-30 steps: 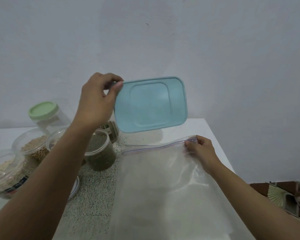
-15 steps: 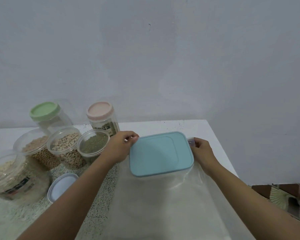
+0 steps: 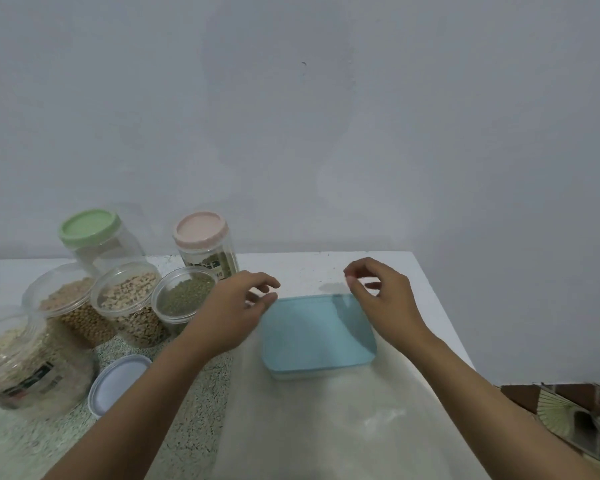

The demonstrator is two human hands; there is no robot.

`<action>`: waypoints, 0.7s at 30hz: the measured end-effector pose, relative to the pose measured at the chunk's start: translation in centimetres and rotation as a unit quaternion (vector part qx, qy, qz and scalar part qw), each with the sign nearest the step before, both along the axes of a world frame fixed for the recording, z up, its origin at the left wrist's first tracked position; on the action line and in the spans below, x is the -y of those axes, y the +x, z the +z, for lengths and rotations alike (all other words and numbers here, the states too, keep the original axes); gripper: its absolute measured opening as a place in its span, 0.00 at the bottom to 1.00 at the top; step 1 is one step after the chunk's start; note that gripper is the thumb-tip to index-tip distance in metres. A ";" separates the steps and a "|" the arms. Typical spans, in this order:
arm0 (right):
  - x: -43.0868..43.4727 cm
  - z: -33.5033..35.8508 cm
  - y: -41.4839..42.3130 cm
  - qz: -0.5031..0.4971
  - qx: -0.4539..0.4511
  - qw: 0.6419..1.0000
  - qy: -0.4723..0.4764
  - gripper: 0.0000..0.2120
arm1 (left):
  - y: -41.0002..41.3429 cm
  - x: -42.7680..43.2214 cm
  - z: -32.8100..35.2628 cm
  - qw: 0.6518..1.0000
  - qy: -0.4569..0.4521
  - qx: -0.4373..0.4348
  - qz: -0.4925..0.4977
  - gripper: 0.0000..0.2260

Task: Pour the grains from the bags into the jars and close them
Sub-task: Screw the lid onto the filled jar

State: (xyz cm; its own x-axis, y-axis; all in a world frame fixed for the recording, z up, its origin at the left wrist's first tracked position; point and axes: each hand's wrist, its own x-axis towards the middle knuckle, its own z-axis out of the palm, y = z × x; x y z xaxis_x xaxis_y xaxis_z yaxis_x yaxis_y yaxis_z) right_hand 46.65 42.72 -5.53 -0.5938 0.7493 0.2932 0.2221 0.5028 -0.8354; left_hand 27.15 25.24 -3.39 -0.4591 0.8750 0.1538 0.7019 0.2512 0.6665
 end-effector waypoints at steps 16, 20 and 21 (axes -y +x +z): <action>16.0 4.3 -14.2 0.322 0.157 0.932 0.055 0.03 | -8.5 20.0 5.6 0.965 0.149 -0.115 0.185 0.05; 20.8 3.5 -18.8 0.358 0.319 0.861 0.170 0.16 | -13.4 24.5 5.0 0.964 0.128 -0.113 0.206 0.08; 22.0 3.1 -20.0 0.354 0.364 0.841 0.187 0.20 | -14.7 25.5 4.6 0.968 0.120 -0.097 0.199 0.10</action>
State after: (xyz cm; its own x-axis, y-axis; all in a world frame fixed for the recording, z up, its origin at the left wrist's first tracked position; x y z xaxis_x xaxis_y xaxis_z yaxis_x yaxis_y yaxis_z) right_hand 26.68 20.68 -2.43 -0.9765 0.0681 -0.2043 0.1402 0.9212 -0.3629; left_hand 12.46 -0.29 1.16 -0.6950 0.5624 0.4479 0.6987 0.3814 0.6053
